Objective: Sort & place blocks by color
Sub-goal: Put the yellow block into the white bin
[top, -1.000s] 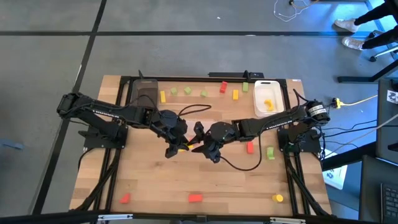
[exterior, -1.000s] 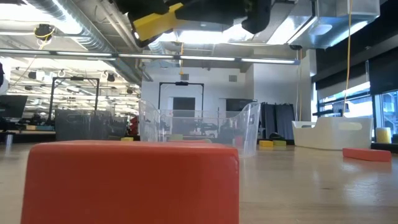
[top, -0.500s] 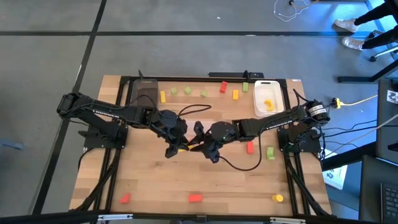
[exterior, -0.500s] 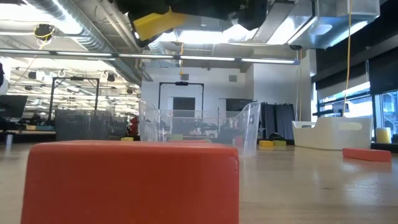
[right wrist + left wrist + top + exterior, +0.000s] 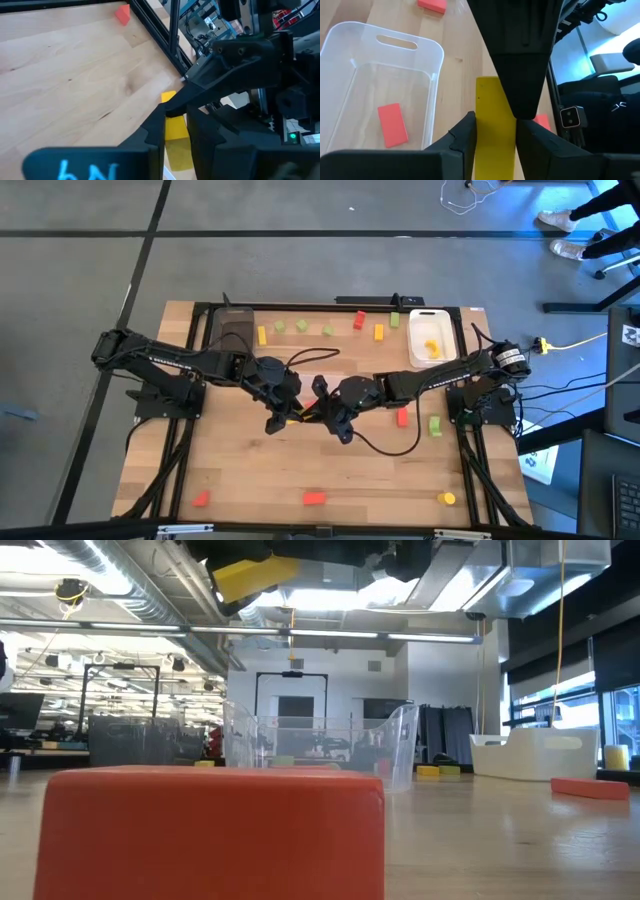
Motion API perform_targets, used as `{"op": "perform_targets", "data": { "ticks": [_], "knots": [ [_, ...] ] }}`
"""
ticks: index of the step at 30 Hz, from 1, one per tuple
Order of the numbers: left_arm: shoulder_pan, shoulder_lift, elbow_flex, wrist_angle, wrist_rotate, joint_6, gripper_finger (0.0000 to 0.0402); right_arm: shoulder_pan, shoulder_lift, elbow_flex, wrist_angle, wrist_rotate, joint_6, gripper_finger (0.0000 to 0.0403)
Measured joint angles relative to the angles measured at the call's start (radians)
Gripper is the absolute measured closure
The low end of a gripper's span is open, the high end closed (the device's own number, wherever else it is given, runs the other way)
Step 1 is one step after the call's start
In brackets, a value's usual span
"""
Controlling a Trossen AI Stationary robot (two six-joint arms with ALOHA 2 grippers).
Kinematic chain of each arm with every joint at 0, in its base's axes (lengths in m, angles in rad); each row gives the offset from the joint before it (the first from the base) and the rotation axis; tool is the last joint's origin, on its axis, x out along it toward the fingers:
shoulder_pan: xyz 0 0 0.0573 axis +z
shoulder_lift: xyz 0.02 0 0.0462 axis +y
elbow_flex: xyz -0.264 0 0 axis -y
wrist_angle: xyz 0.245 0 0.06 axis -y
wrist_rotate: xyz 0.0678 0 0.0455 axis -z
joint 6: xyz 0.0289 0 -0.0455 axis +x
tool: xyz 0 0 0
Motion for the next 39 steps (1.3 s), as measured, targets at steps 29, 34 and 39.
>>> {"op": "perform_targets", "data": {
  "ticks": [29, 34, 39],
  "knots": [
    [0.003, -0.139, 0.001, -0.192, -0.361, 0.115, 0.0272, 0.050, -0.036, 0.150, -0.343, 0.327, 0.280, 0.0348],
    [0.001, -0.171, 0.001, -0.249, -0.441, 0.116, 0.0272, 0.050, -0.045, 0.205, -0.488, 0.604, 0.441, 0.0348],
    [-0.012, -0.173, 0.000, -0.295, -0.528, 0.116, 0.0272, 0.035, -0.046, 0.253, -0.689, 0.830, 0.682, 0.0348]
  ]
}}
